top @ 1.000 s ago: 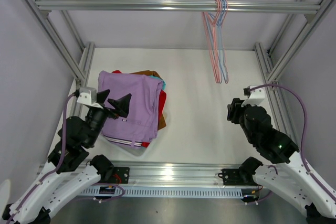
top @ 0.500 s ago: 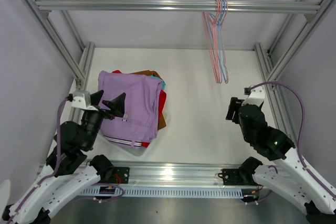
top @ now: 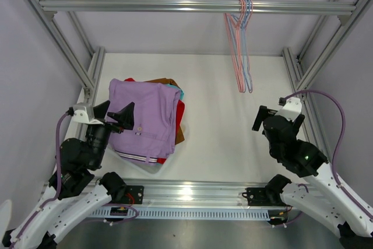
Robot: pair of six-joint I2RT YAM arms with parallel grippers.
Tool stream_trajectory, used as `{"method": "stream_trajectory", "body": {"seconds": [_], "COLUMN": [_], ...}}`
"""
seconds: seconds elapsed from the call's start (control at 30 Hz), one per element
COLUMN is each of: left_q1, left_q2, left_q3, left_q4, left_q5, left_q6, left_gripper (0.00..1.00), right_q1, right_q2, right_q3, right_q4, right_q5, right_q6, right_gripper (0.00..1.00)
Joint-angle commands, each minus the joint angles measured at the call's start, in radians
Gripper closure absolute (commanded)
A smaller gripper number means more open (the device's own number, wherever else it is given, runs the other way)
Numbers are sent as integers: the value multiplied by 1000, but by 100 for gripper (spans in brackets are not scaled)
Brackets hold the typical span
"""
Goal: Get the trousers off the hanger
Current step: Reset both arms
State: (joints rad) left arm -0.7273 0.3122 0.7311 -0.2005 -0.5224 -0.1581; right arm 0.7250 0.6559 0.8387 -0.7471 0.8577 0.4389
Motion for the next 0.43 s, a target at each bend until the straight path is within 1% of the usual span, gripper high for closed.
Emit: {"method": "stream_trajectory", "body": {"seconds": [0.0, 0.17, 0.3, 0.4], "left_q1": [-4, -4, -4, -4], "left_q2": [13, 13, 8, 8], "left_q3": [4, -1, -4, -6], "left_q4": [4, 9, 10, 12], "left_q5": [-27, -39, -47, -45], "left_q6": [-18, -17, -17, -17], "left_gripper": [1, 1, 1, 1], "right_q1": [5, 10, 31, 45], "right_q2": [11, -5, -48, -68], "right_q3": [39, 48, 31, 31], "right_q4": [-6, -5, 46, 54], "right_q5": [58, 75, 46, 43], "right_q6": [41, 41, 21, 12], "right_gripper": [0, 1, 1, 1]}}
